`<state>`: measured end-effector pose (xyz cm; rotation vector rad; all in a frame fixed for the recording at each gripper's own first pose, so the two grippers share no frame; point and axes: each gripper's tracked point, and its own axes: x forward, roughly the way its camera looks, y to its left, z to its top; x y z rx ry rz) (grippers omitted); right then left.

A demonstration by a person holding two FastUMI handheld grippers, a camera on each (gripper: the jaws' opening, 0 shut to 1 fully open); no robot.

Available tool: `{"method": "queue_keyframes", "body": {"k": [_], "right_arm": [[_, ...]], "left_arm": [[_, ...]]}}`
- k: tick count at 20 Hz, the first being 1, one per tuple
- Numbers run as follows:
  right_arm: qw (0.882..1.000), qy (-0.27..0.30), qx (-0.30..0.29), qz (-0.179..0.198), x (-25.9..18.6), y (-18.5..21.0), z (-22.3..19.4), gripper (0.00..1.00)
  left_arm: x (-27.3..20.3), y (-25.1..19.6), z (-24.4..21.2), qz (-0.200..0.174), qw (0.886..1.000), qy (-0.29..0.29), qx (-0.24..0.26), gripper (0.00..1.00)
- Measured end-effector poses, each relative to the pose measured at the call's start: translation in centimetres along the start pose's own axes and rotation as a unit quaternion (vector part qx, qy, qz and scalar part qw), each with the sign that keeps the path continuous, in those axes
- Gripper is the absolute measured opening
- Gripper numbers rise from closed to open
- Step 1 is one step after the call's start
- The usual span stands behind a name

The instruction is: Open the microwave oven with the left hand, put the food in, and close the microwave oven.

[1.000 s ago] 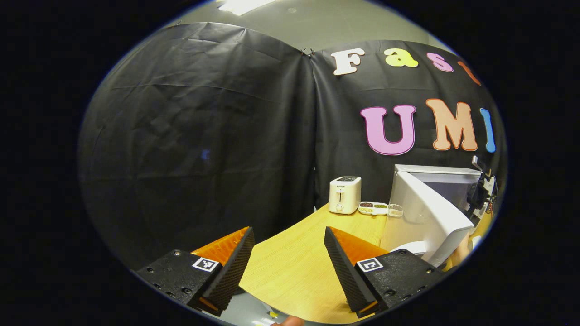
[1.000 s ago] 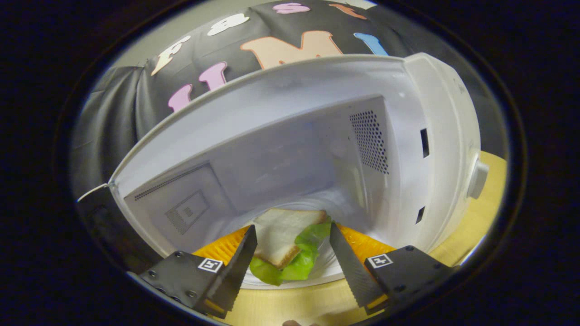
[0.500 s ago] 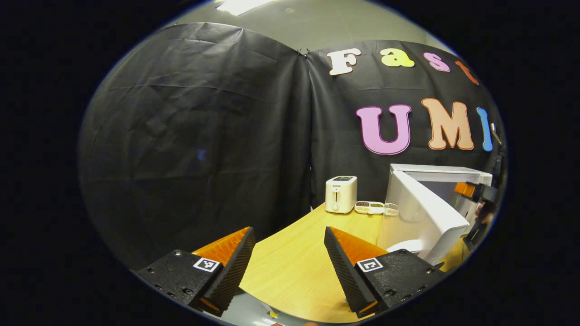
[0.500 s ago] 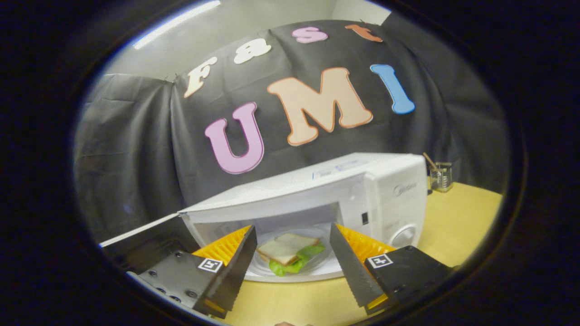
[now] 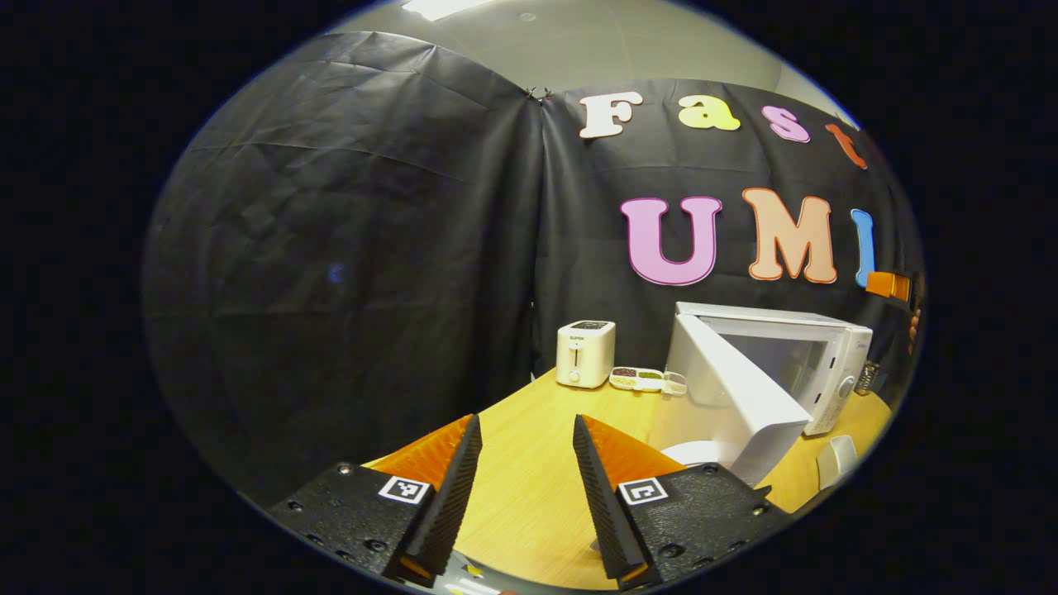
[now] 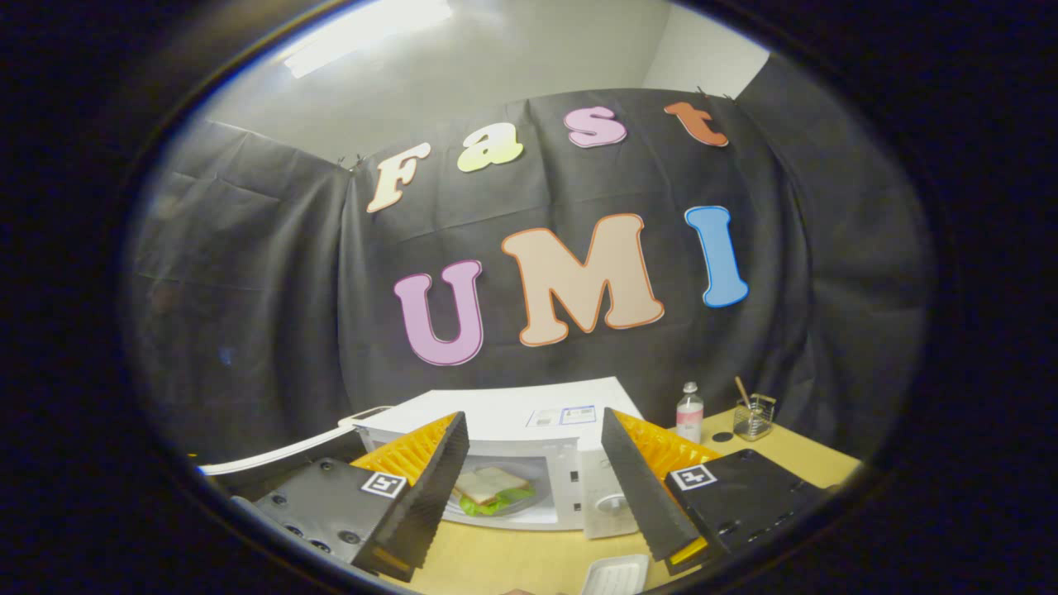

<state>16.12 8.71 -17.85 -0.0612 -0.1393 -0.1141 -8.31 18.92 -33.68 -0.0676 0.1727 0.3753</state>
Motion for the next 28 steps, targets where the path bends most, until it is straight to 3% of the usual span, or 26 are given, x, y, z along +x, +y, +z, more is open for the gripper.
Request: {"method": "queue_keyframes", "body": {"k": [2,3,5,9,10,11,15,16,18,19,20,28], "right_arm": [[1.000,-0.004,-0.014,-0.011,-1.2,-1.6,1.4,0.99],[1.000,-0.002,-0.014,-0.011,-1.7,-2.2,2.0,0.99],[1.000,0.002,-0.017,-0.009,-3.1,-3.4,2.9,0.99],[0.999,-0.007,-0.042,-0.006,-5.6,-6.1,5.0,0.99],[0.999,-0.011,-0.046,-0.005,-6.3,-6.7,5.7,0.99],[0.999,-0.015,-0.047,-0.007,-7.0,-7.3,6.6,0.99],[0.998,-0.042,-0.047,-0.025,-9.5,-10.4,9.6,0.99],[0.997,-0.046,-0.046,-0.031,-9.9,-11.3,10.1,0.91],[0.997,-0.053,-0.046,-0.043,-10.7,-12.9,10.9,0.91],[0.996,-0.057,-0.047,-0.049,-11.0,-13.6,11.4,0.91],[0.996,-0.059,-0.049,-0.055,-10.9,-14.3,11.8,0.91],[0.994,-0.080,-0.032,-0.064,-7.2,-17.2,11.8,0.91]], "left_arm": [[-0.4,-1.6,-0.1,-0.025,1.000,0.001,-0.008,0.59],[-0.5,-2.1,0.0,-0.031,0.999,0.001,-0.011,0.34],[-0.8,-3.0,0.2,-0.036,0.999,-0.005,-0.017,0.12],[-2.0,-6.0,1.3,-0.071,0.997,-0.031,-0.009,0.07],[-2.4,-7.1,1.3,-0.086,0.996,-0.034,-0.012,0.15],[-2.9,-8.3,1.5,-0.103,0.994,-0.037,-0.018,0.07],[-3.6,-12.9,1.1,-0.150,0.988,-0.033,-0.027,0.07],[-3.6,-14.1,1.0,-0.160,0.986,-0.029,-0.027,0.07],[-3.5,-16.6,0.8,-0.181,0.983,-0.021,-0.024,0.07],[-3.5,-17.8,0.7,-0.188,0.982,-0.018,-0.022,0.00],[-3.3,-19.0,0.6,-0.194,0.981,-0.016,-0.020,0.07],[-0.5,-27.3,-0.1,-0.203,0.979,-0.013,-0.004,0.07]]}}
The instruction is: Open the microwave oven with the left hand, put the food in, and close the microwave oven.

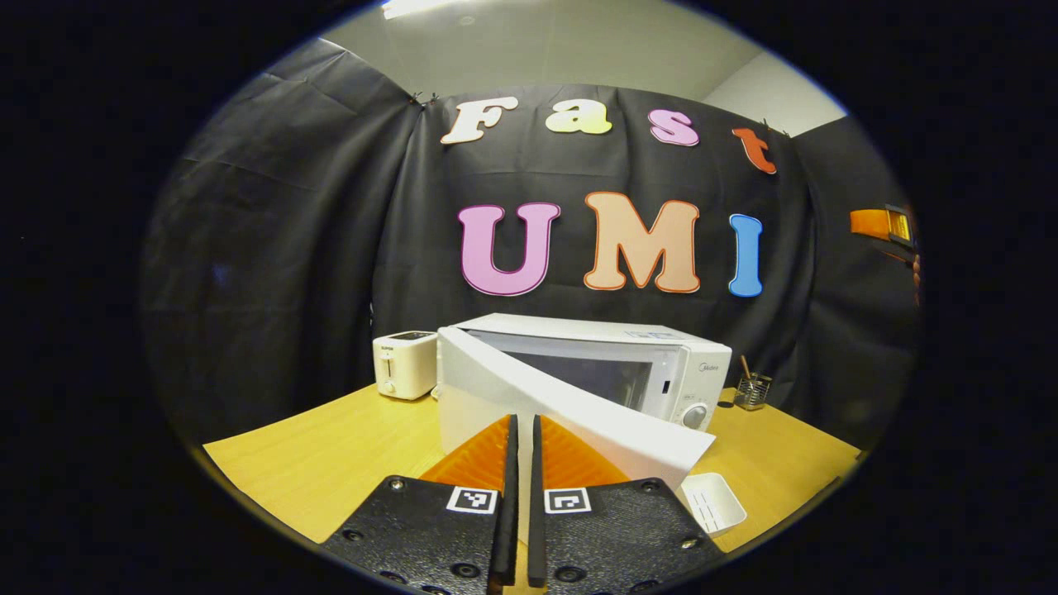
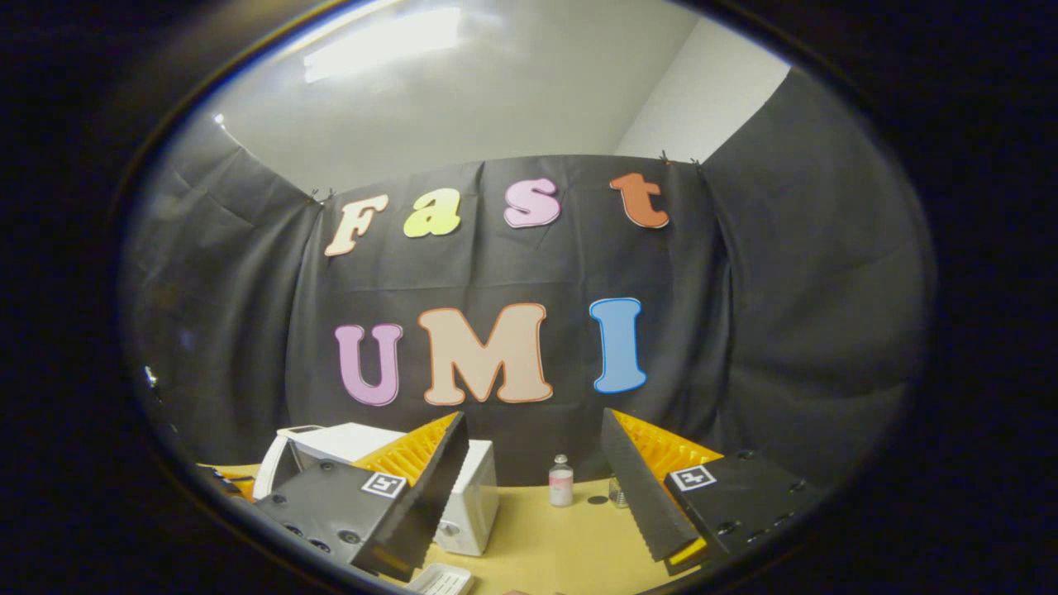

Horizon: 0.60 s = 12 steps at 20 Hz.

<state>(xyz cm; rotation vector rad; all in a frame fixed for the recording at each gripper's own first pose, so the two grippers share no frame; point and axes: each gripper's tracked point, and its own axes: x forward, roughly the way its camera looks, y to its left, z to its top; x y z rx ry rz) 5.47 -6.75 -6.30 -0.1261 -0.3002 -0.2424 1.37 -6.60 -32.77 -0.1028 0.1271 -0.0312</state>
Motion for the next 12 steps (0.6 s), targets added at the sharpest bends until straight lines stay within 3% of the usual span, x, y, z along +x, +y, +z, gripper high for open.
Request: {"method": "queue_keyframes", "body": {"k": [4,5,6,7,8,12], "right_arm": [[1.000,0.014,0.007,0.024,2.7,0.8,-2.2,0.91],[0.999,0.014,0.009,0.031,3.3,1.1,-2.5,0.91],[0.999,0.011,0.012,0.037,4.0,1.4,-2.7,0.99],[0.999,0.010,0.017,0.043,4.6,1.6,-2.8,0.99],[0.999,0.009,0.020,0.049,5.3,1.8,-3.2,0.91],[0.998,0.022,0.032,0.047,7.7,0.8,-5.2,0.91]], "left_arm": [[2.4,-2.9,-0.6,-0.015,1.000,0.003,-0.019,0.07],[3.0,-3.1,-0.4,-0.011,1.000,0.002,-0.016,0.00],[3.5,-3.3,-0.1,-0.007,1.000,-0.001,-0.011,0.07],[4.0,-3.6,0.2,-0.005,1.000,-0.006,-0.006,0.07],[4.5,-3.9,0.7,-0.002,1.000,-0.012,-0.004,0.07],[6.3,-5.3,1.5,-0.002,1.000,-0.021,0.009,0.07]]}}
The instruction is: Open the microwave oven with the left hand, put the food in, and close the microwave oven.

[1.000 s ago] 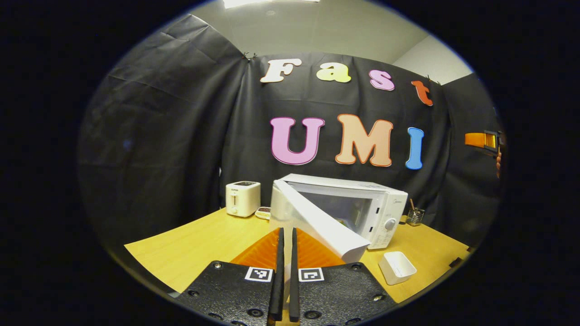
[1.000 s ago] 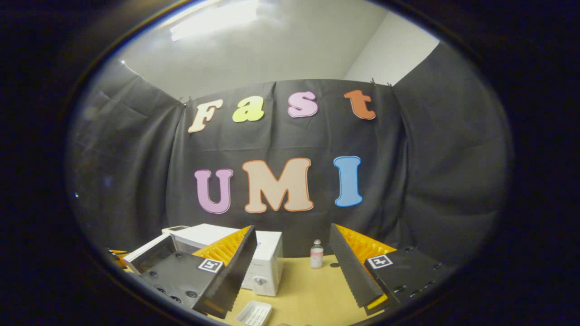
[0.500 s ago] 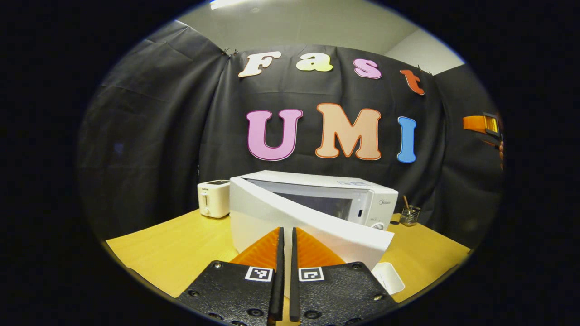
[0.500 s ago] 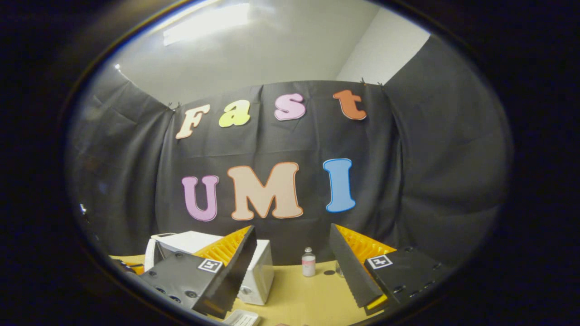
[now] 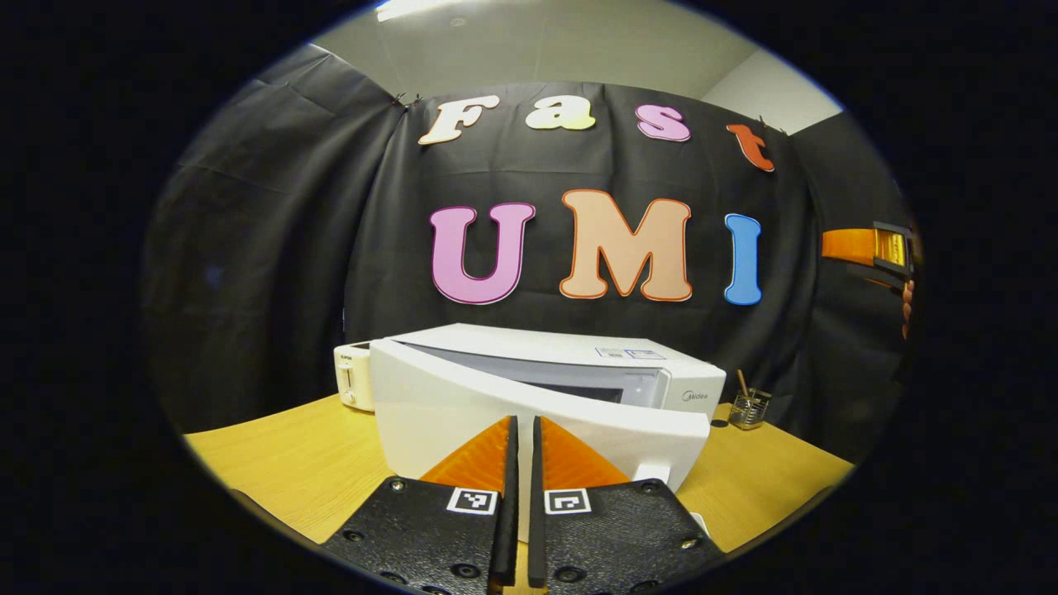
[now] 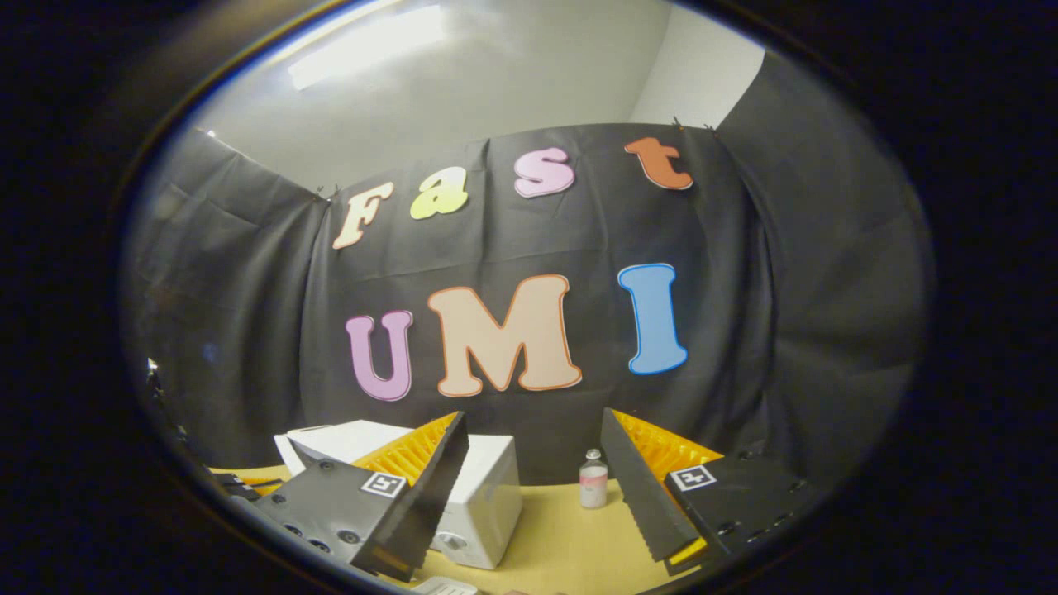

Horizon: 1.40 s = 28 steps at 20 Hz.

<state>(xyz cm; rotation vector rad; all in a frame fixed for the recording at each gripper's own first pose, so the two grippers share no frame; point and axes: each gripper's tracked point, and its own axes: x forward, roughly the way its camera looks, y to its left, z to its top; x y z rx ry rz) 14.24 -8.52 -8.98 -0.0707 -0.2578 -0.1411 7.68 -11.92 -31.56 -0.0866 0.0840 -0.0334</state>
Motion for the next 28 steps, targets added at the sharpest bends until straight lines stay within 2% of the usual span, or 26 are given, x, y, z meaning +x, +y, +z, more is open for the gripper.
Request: {"method": "queue_keyframes", "body": {"k": [5,12,13,14,17,18,19,22,23,24,28], "right_arm": [[1.000,0.015,-0.003,-0.017,2.6,-2.2,-2.0,0.91],[1.000,0.020,-0.007,-0.016,4.1,-2.5,-3.2,0.91],[1.000,0.020,-0.010,-0.018,4.3,-2.5,-3.2,0.99],[1.000,0.022,-0.013,-0.017,4.4,-2.4,-3.3,0.91],[0.999,0.034,-0.010,-0.010,4.4,-1.8,-3.9,0.91],[0.999,0.038,-0.009,-0.002,4.3,-1.5,-4.0,0.99],[0.999,0.041,-0.007,0.005,4.2,-1.2,-4.2,0.92],[0.998,0.054,0.006,0.016,3.6,-1.4,-4.1,0.91],[0.998,0.053,0.009,0.026,3.2,-1.2,-3.9,0.99],[0.998,0.049,0.011,0.035,2.8,-1.0,-3.4,0.92],[0.998,0.035,0.011,0.046,1.5,-1.1,-2.3,0.91]], "left_arm": [[2.1,-1.2,-1.0,0.000,1.000,0.013,0.008,0.07],[3.9,-2.7,-1.5,-0.001,1.000,0.017,0.015,0.07],[4.1,-2.9,-1.5,-0.003,1.000,0.017,0.017,0.07],[4.4,-3.2,-1.4,-0.004,1.000,0.014,0.016,0.07],[5.2,-4.2,-1.7,-0.009,1.000,0.012,0.004,0.07],[5.5,-4.6,-2.0,-0.013,1.000,0.018,0.000,0.07],[5.7,-5.0,-2.3,-0.014,1.000,0.022,-0.003,0.07],[6.3,-5.3,-2.9,-0.016,0.999,0.030,-0.006,0.07],[6.5,-5.4,-3.2,-0.015,0.999,0.033,-0.004,0.07],[6.8,-5.3,-3.3,-0.013,0.999,0.034,-0.001,0.07],[7.6,-5.4,-3.9,-0.011,0.999,0.040,0.015,0.07]]}}
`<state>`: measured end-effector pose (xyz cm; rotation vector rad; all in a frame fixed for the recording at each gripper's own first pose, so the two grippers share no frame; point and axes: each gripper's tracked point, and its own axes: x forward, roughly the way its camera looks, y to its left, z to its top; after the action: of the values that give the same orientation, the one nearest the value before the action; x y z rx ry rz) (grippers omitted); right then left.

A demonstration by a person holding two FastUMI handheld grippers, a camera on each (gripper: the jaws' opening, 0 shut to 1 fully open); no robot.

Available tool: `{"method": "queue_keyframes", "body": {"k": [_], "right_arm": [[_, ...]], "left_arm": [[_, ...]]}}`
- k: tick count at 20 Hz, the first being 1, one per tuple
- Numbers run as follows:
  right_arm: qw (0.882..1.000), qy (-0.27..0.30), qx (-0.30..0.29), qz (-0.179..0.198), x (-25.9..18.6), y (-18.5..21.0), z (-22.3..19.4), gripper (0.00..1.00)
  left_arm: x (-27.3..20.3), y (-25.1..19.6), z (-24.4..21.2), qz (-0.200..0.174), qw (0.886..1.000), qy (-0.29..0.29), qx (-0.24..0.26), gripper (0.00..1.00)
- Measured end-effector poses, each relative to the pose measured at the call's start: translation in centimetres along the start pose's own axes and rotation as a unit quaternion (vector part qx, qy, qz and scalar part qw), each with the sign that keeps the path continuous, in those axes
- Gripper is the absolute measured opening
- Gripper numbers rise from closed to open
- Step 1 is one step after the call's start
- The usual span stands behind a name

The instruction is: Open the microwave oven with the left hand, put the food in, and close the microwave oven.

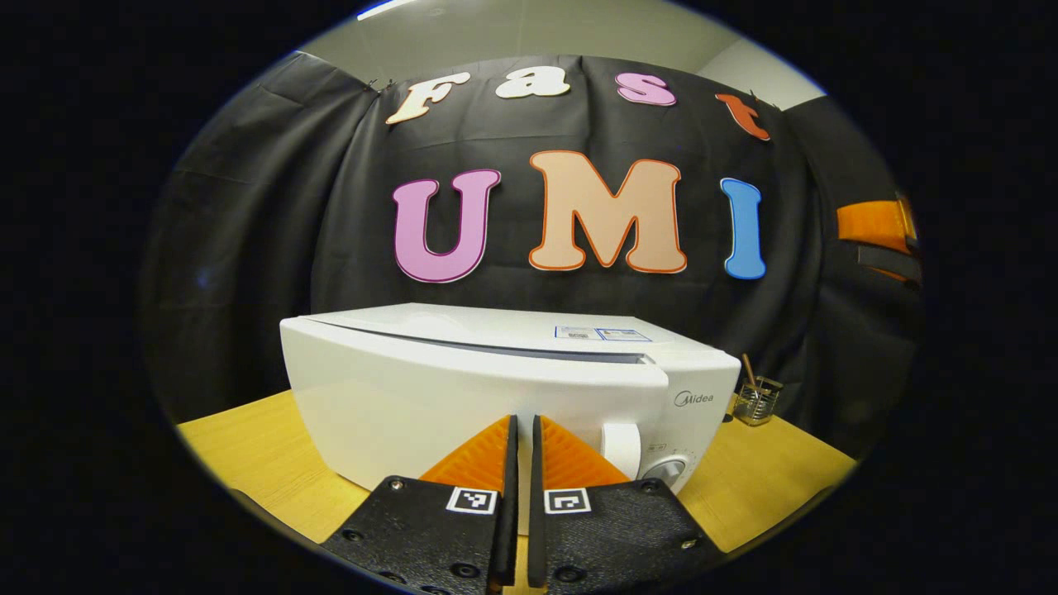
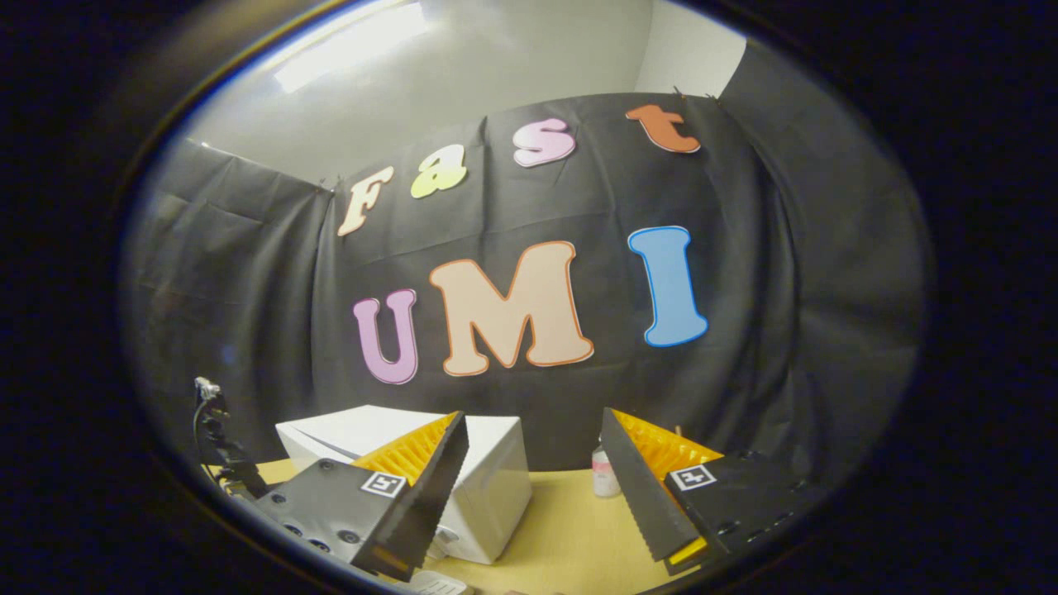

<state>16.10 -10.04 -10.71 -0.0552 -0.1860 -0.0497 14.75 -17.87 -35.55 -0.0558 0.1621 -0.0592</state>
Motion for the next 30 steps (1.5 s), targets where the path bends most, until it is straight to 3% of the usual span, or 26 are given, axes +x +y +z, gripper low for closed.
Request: {"method": "queue_keyframes", "body": {"k": [8,18,21,24,26,30], "right_arm": [[0.999,-0.004,-0.014,0.037,-1.5,2.7,0.2,0.91],[0.999,0.014,-0.039,0.033,-1.2,3.7,-1.0,0.91],[0.995,0.034,-0.083,0.036,-1.1,3.9,-2.5,0.91],[0.996,0.009,-0.090,0.020,-0.7,4.3,-1.2,0.92],[0.995,0.017,-0.090,0.040,-0.9,5.9,-2.1,0.92],[0.994,0.020,-0.081,0.072,-0.9,8.0,-2.2,0.95]], "left_arm": [[0.6,0.4,0.5,0.010,1.000,-0.006,0.017,0.07],[0.8,0.4,0.6,0.029,0.999,-0.007,0.013,0.07],[0.9,0.4,0.7,0.034,0.999,-0.011,0.011,0.06],[2.0,0.0,0.1,0.019,1.000,-0.003,-0.012,0.04],[1.6,-0.4,0.2,0.015,1.000,0.002,-0.008,0.01],[1.5,-0.5,-0.1,0.004,1.000,0.015,0.002,0.06]]}}
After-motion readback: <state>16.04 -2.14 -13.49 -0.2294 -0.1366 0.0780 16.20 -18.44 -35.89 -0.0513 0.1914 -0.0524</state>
